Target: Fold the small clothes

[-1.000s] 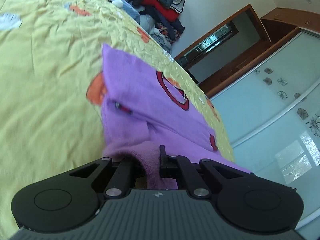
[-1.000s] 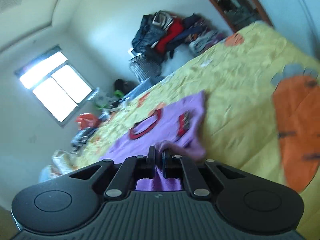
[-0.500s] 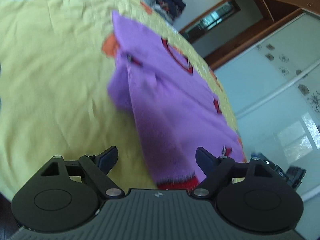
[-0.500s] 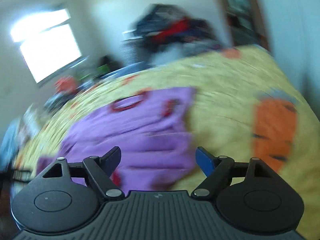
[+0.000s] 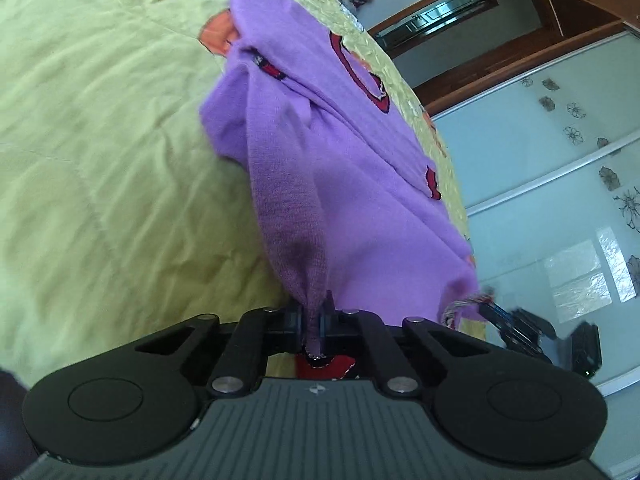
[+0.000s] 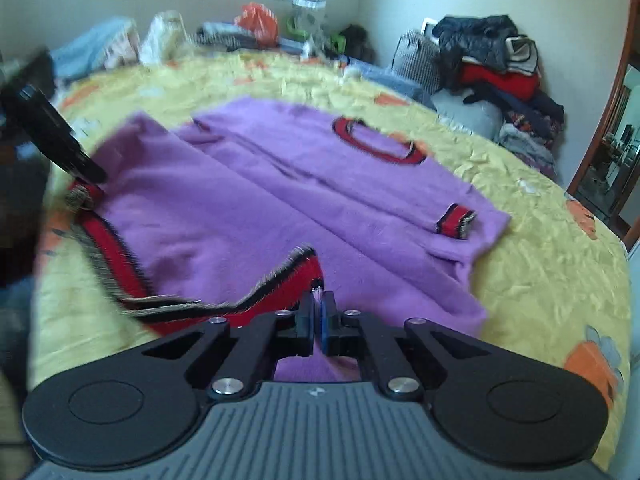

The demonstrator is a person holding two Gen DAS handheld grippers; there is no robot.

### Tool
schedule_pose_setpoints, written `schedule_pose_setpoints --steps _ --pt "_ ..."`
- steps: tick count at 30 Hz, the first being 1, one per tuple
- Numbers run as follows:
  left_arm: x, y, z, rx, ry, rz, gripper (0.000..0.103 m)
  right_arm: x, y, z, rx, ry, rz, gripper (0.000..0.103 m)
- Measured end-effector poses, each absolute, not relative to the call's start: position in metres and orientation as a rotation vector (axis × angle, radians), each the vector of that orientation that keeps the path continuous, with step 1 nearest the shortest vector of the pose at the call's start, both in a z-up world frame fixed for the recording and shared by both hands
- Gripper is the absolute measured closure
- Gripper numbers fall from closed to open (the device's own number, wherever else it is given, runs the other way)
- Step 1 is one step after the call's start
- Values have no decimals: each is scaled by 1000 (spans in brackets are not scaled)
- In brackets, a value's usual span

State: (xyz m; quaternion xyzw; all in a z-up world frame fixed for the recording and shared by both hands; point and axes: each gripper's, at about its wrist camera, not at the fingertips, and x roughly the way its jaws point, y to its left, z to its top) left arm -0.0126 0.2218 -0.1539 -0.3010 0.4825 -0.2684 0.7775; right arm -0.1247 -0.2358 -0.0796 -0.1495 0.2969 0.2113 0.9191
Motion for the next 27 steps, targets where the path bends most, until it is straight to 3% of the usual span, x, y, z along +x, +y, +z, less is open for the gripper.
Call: schedule_pose_setpoints --steps 3,7,9,10,11,12,13,15,16,19,23,27 --pt "-25 233 -150 -634 1052 -599 97 -161 -255 -78 -295 619 414 100" --pt "-39 239 -156 -548 1099 -624 95 -182 -277 -108 -232 811 311 94" --pt "-41 243 -159 -571 1099 -640 86 -188 -292 -112 -114 840 233 78" --pt "-42 244 -158 -567 1089 -644 84 -191 -303 -111 -10 827 223 63" --pt "-42 244 -157 -563 1079 -651 72 -193 -314 -109 100 804 216 38" --pt "-42 245 -158 -583 1069 -667 57 -196 -324 -108 203 780 202 25" --pt "-43 245 -159 -610 1057 -686 50 -197 -333 -108 304 761 194 8" --pt "-47 242 -158 -623 1037 -716 30 -199 -345 -113 453 726 210 9" --pt "-51 238 -156 -607 1025 -720 28 -199 -348 -115 505 710 224 9" --pt "-59 227 -153 -550 1003 -726 27 -194 -341 -122 596 673 268 10" --pt "-66 220 -153 -538 986 -731 28 -182 -322 -135 609 733 295 31" --pt "-67 225 -160 -618 972 -732 32 -175 -313 -138 633 723 282 32"
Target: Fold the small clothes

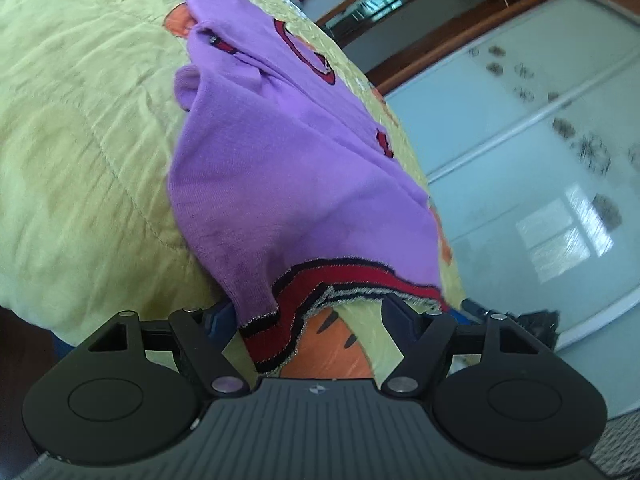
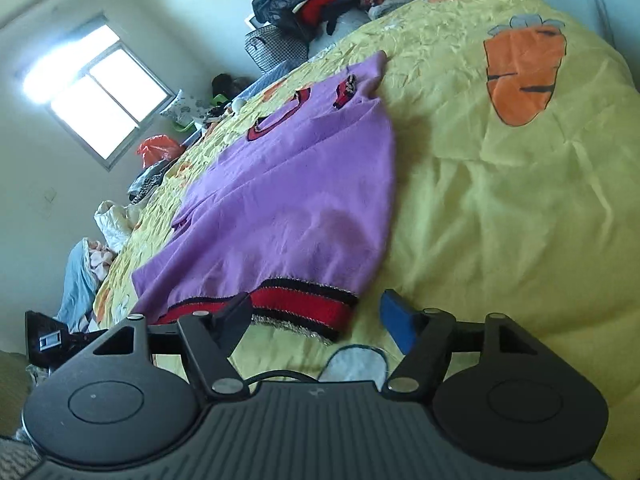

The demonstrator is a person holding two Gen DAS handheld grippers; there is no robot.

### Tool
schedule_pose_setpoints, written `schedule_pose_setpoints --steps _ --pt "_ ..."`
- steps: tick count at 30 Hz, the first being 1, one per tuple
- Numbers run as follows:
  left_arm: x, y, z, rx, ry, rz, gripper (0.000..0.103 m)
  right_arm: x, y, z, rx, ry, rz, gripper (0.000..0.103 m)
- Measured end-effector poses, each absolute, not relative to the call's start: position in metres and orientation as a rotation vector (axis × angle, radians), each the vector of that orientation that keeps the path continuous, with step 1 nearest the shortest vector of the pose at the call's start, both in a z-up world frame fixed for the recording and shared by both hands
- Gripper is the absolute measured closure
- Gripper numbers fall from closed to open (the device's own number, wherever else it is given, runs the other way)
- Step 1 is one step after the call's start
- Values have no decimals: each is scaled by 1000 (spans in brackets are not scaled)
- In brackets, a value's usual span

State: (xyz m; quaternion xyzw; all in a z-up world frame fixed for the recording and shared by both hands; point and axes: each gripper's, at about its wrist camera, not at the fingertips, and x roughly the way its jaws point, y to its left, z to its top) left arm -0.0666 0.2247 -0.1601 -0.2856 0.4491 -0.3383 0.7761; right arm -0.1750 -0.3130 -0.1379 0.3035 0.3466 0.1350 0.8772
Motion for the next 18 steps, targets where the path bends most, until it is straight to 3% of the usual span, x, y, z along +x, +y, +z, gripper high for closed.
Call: schedule_pose_setpoints --steps 2,4,6,8,11,16,18 --pt "-65 226 -167 -671 984 -742 42 -172 -309 -141 673 722 296 32" --pt "-67 227 -172 -717 984 -741 46 -170 -302 -142 658 712 284 32" --pt "-69 226 -175 -733 993 -734 62 -163 -294 -140 623 715 283 26" --pt "-72 226 -178 -737 1001 -720 75 -154 -292 -137 642 751 302 12" --pt "-75 227 -183 -747 1002 -697 89 -147 -287 -132 608 787 307 6" --pt "-76 235 -191 -826 1007 -678 89 -151 -268 -130 483 783 277 6" --pt "-76 240 -194 -884 1017 -695 66 -154 -274 -133 557 762 282 6"
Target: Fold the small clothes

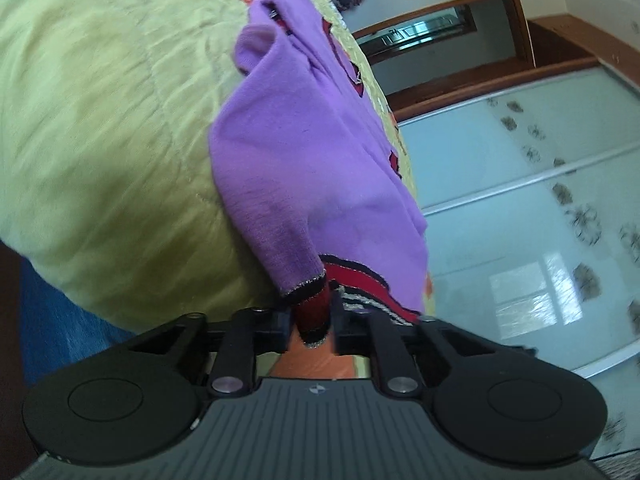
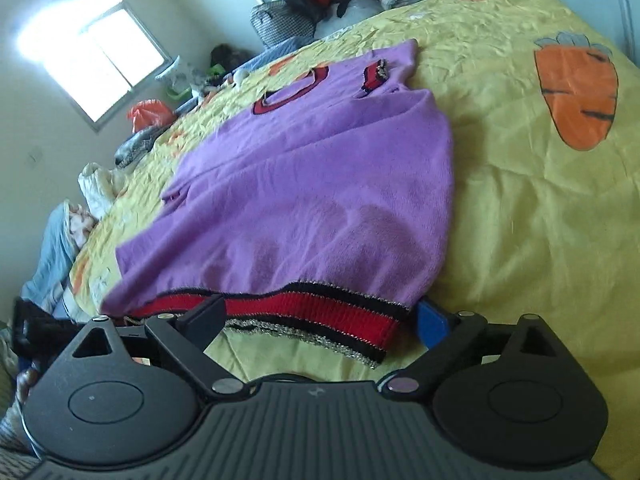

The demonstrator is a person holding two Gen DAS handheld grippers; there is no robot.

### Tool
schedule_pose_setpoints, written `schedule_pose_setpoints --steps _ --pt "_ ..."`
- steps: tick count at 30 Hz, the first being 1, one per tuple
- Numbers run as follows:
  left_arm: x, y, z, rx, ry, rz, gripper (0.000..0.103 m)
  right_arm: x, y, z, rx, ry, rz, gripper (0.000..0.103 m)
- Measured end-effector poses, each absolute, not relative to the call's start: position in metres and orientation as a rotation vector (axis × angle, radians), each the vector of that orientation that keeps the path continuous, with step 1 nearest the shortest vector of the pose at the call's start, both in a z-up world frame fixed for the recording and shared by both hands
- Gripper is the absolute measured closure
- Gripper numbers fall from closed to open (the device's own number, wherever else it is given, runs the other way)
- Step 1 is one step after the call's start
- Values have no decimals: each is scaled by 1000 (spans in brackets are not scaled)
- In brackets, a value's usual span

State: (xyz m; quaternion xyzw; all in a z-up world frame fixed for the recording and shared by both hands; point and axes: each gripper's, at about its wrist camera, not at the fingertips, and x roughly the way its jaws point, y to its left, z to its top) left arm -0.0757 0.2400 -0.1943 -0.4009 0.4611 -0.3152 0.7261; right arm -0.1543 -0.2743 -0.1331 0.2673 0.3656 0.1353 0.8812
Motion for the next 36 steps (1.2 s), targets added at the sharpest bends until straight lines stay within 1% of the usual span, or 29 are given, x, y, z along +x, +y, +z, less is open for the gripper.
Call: schedule_pose_setpoints --steps 1,2,3,4,5,6,7,8,9,11,16,18,19,20,21,22,23,24,25,28,31,36 --pt "-77 243 -196 -921 1007 -708 59 -156 -279 -135 600 751 290 6" --pt "-78 246 -195 -941 989 -714 46 -157 -284 -137 636 745 303 6" --pt "-79 248 -194 -952 975 -716 35 -158 -288 -139 663 741 309 6" --pt "-81 250 -193 -969 965 -713 30 -159 -292 -140 682 735 308 6" --pt "-81 253 -193 -981 955 -705 31 -159 -294 -140 695 732 311 6" --pt "-81 255 -194 -987 952 -689 40 -160 -295 -141 696 729 316 6" --pt "-81 258 -196 -1000 957 -669 47 -160 -293 -140 687 727 318 6" --pt "-80 259 -198 -1011 967 -651 61 -159 -291 -140 676 726 317 6" --pt "-80 260 -201 -1013 982 -631 78 -159 -290 -139 671 725 315 6" --pt "-82 261 -201 -977 1009 -588 97 -159 -289 -138 660 725 313 6" --pt "-88 269 -198 -972 985 -550 97 -163 -294 -140 691 710 314 7" --pt "-91 271 -200 -977 979 -545 97 -166 -295 -141 693 703 309 10" --pt "-92 272 -200 -974 976 -547 97 -167 -295 -142 692 699 302 16" --pt "-93 272 -200 -973 974 -548 97 -168 -296 -143 699 695 294 24" --pt "-95 271 -201 -975 973 -548 97 -169 -298 -145 716 694 288 30" --pt "-96 270 -202 -982 973 -549 97 -169 -299 -147 732 696 288 41" --pt "-97 271 -203 -989 973 -549 97 -169 -300 -150 746 701 288 49" --pt "-98 271 -203 -989 974 -548 97 -170 -301 -152 754 700 284 52" --pt "-97 271 -203 -986 975 -548 97 -172 -302 -153 759 696 277 58" --pt "-95 270 -199 -975 981 -548 97 -174 -306 -159 803 690 272 98" --pt "-93 267 -194 -946 978 -555 97 -177 -307 -163 802 677 268 99" --pt "-96 262 -182 -913 923 -588 97 -190 -315 -157 880 556 291 99"
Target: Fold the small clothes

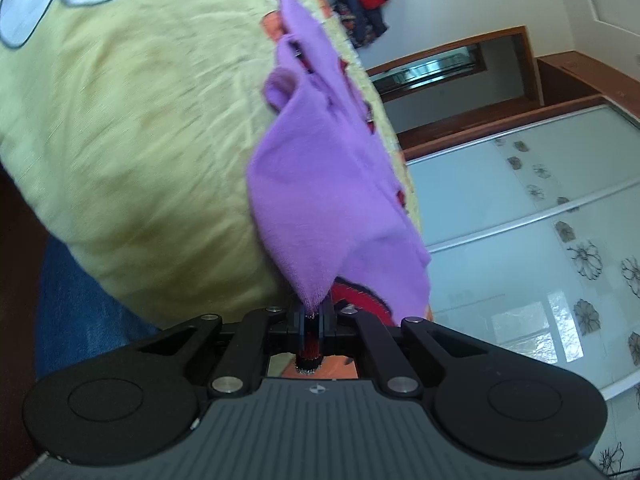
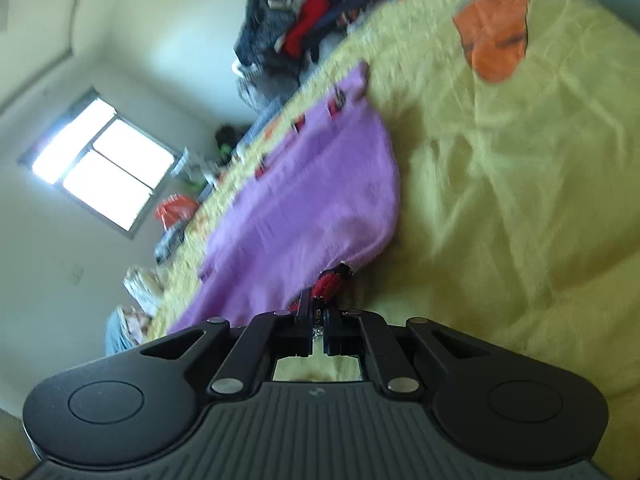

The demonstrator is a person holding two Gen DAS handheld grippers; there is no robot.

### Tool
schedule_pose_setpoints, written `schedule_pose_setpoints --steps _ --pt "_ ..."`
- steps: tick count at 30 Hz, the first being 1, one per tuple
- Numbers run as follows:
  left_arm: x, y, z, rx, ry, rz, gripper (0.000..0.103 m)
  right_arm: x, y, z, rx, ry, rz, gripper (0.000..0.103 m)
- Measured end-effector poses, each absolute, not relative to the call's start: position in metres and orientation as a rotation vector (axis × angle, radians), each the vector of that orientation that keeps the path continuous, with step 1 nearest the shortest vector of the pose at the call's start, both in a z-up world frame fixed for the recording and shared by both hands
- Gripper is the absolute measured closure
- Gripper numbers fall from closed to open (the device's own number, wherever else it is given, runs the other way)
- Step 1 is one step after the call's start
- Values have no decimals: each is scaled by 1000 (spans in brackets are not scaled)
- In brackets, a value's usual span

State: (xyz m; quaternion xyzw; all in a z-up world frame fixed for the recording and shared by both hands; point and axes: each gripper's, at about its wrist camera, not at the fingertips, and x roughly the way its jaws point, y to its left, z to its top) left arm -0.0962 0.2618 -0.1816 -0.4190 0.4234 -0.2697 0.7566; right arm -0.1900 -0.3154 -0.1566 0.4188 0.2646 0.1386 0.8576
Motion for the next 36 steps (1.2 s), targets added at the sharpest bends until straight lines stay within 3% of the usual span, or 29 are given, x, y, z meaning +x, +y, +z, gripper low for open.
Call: schedule_pose_setpoints --steps 12,20,33,36 --pt "-114 268 -149 -911 804 -670 98 -209 -315 -106 879 373 368 99" --pt "-132 276 -126 -843 821 -703 98 -239 -308 -84 906 332 422 99" --pt "-150 299 -160 -865 904 -619 99 -263 -316 -146 964 465 283 99" --pt "-146 294 -161 -881 867 -634 99 -257 -314 -140 940 442 318 99"
